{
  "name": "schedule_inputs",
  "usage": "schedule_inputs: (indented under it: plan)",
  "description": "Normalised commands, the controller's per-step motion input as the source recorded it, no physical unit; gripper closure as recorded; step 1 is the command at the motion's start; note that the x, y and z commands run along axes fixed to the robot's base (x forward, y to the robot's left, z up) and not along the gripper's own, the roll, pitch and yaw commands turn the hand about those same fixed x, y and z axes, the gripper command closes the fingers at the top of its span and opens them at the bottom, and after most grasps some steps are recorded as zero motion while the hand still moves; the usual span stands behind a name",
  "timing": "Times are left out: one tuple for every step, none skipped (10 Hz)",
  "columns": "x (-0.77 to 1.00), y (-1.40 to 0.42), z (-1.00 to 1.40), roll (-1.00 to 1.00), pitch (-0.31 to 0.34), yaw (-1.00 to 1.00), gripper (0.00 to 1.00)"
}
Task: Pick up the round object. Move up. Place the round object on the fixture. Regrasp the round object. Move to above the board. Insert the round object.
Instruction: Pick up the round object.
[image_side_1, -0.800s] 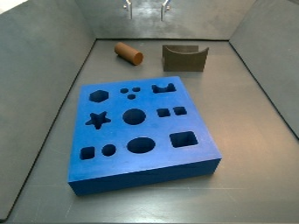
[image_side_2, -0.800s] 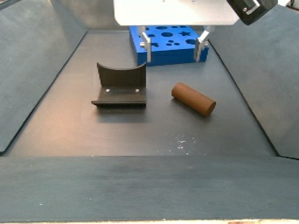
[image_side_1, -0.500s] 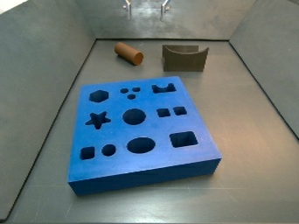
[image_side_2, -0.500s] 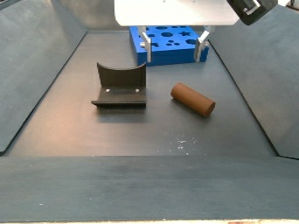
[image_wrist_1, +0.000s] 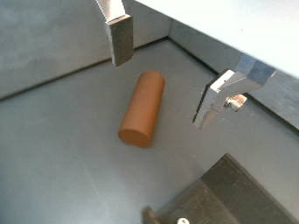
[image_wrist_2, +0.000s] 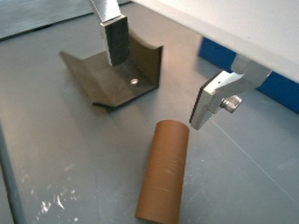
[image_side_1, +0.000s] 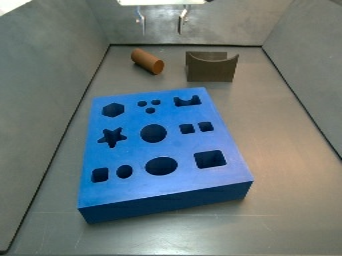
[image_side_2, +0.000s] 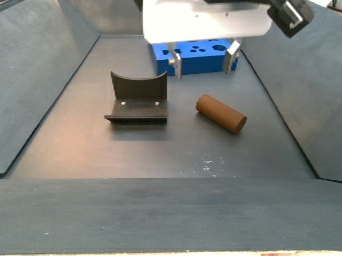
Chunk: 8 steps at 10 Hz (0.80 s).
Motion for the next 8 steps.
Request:
schedule_inputs:
  plan:
    - [0.00,0.00,-0.37,-0.27,-0.520,0.93,0.00]
    - [0.03,-0.05,-0.03,0.00,-0.051,0.00,0.00]
    - [0.00,0.06,-0.14,-0.37,-0.531,0.35,0.00]
    - [0.00,0.12,-0.34,-0.31,-0.709,0.75,0.00]
    - [0.00,0.00,-0.20,-0.09,-0.689,0.74,0.00]
    - [-0.03,0.05,0.00,0.00,0.000,0.00,0.00]
    - [-0.42,0.27,-0.48,-0.25,-0.700,0.00,0.00]
    - [-0.73,0.27,-0.40,-0.29,-0.834,-0.05,0.00]
